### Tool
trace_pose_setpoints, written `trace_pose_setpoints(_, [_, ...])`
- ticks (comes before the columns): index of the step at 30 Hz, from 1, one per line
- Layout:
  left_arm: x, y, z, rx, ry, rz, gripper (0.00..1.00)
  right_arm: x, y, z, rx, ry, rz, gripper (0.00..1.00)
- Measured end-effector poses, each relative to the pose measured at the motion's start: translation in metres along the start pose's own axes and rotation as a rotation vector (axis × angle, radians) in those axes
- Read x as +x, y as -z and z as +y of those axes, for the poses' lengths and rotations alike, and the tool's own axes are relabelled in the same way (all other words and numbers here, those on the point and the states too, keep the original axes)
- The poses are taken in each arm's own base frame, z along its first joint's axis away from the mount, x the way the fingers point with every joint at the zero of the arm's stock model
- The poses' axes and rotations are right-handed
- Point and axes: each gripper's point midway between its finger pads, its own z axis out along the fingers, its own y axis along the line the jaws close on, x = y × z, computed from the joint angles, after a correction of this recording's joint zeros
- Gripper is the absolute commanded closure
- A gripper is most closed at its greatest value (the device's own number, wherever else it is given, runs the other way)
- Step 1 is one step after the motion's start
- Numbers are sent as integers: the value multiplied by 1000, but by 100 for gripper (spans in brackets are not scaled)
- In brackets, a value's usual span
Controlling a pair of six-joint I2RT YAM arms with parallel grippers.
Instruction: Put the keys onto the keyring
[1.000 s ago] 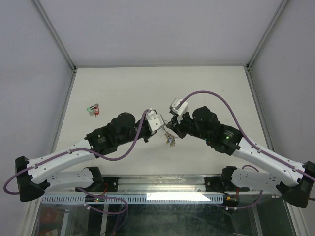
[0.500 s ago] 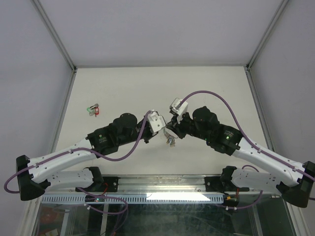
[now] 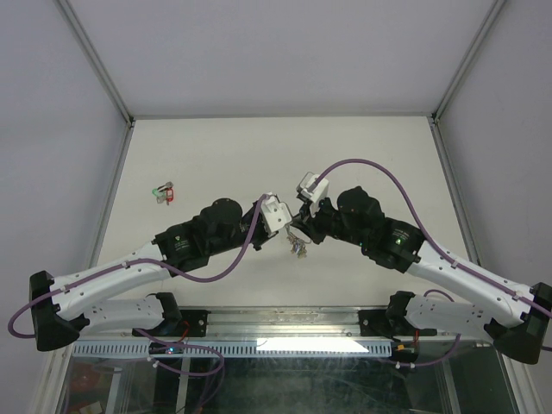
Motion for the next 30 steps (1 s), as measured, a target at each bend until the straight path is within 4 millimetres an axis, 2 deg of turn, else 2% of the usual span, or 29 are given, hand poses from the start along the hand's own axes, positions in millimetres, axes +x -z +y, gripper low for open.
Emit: trace_pose_setpoints(30, [0, 0, 11, -69, 18, 18, 100, 2, -4, 1, -4, -1, 8, 100])
